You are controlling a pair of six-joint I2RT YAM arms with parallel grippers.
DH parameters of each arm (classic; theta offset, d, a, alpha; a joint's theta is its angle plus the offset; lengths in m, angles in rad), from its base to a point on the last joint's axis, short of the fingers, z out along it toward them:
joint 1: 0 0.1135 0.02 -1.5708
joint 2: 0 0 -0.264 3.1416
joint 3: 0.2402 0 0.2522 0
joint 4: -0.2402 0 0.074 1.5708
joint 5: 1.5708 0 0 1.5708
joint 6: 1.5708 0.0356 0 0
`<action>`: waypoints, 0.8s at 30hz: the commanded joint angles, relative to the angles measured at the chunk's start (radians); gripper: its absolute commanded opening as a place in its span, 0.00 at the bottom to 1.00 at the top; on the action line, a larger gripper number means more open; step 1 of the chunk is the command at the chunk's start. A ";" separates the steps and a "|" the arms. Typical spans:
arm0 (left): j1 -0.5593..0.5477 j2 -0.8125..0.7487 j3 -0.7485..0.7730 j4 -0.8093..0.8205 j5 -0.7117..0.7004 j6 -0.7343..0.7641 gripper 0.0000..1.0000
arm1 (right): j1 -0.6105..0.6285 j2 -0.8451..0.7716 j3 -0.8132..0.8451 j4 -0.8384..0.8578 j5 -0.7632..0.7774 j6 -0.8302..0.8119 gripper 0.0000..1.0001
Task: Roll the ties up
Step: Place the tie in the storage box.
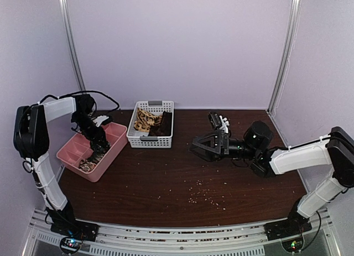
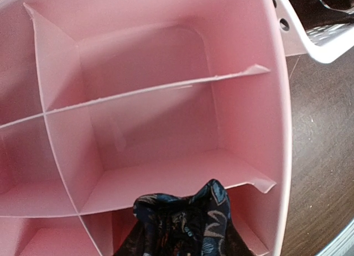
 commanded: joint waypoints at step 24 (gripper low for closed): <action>-0.060 0.118 -0.018 0.157 -0.175 -0.047 0.25 | -0.019 0.016 0.020 0.039 -0.019 0.018 1.00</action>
